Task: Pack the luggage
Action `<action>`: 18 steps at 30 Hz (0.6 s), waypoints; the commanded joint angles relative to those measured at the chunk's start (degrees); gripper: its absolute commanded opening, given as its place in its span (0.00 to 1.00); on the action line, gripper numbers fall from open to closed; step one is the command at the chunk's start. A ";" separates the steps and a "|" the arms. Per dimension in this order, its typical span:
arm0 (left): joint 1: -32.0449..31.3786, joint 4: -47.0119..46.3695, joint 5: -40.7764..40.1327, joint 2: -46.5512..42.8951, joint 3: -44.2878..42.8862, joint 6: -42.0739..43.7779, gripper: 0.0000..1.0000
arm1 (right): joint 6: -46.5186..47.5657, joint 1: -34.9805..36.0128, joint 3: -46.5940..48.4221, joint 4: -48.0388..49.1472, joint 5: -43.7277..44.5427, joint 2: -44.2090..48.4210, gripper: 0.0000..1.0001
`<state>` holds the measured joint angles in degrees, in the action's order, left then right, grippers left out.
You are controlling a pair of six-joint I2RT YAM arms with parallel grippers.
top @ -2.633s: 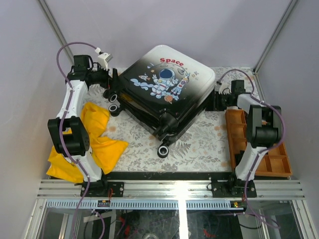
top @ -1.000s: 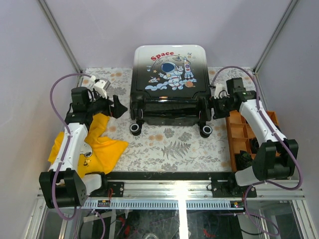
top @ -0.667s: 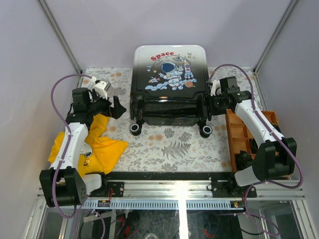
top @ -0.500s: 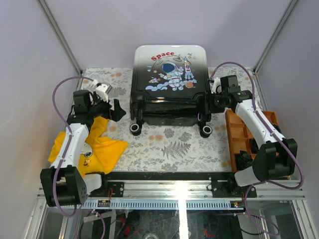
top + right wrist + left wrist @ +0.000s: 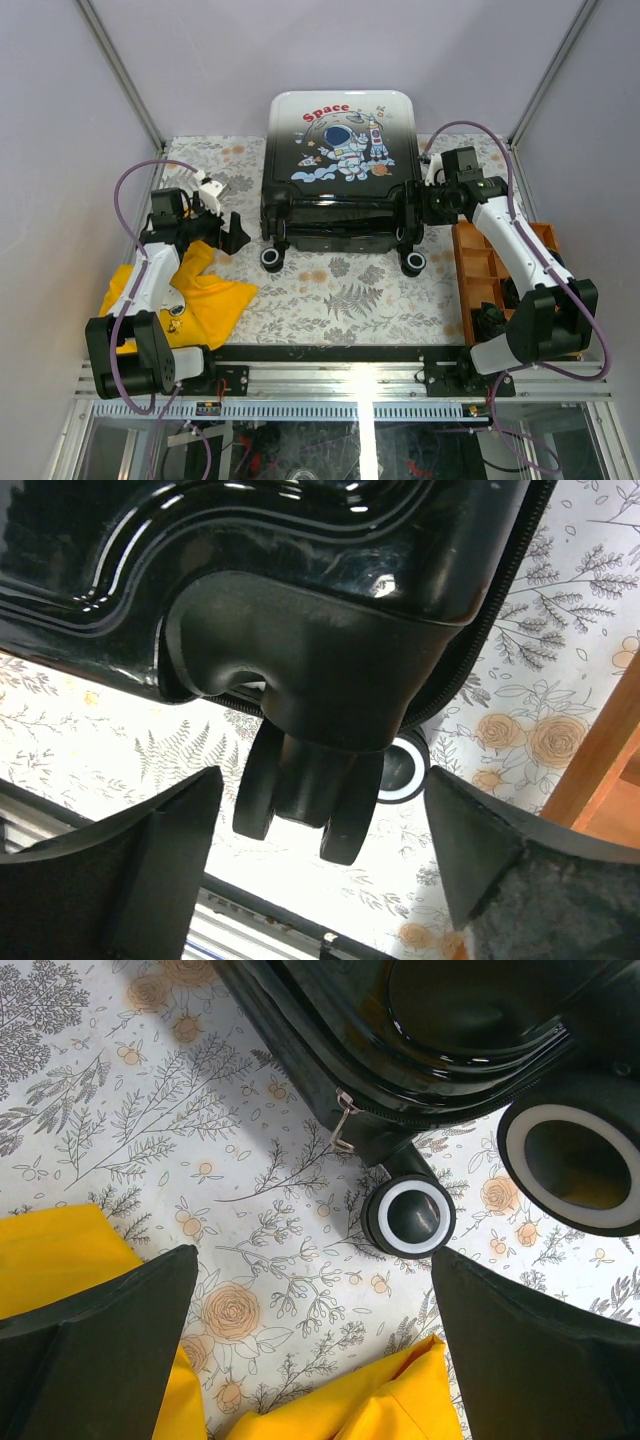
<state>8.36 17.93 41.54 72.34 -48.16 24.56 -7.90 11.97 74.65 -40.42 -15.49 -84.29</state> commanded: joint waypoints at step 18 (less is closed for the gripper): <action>0.35 -5.23 1.83 0.06 3.27 1.41 0.98 | 1.73 4.39 -9.34 12.61 8.39 2.18 0.56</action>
<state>8.36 17.08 41.60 71.13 -45.45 24.77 -7.09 16.14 64.42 -30.85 -10.90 -84.27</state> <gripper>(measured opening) 0.989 0.679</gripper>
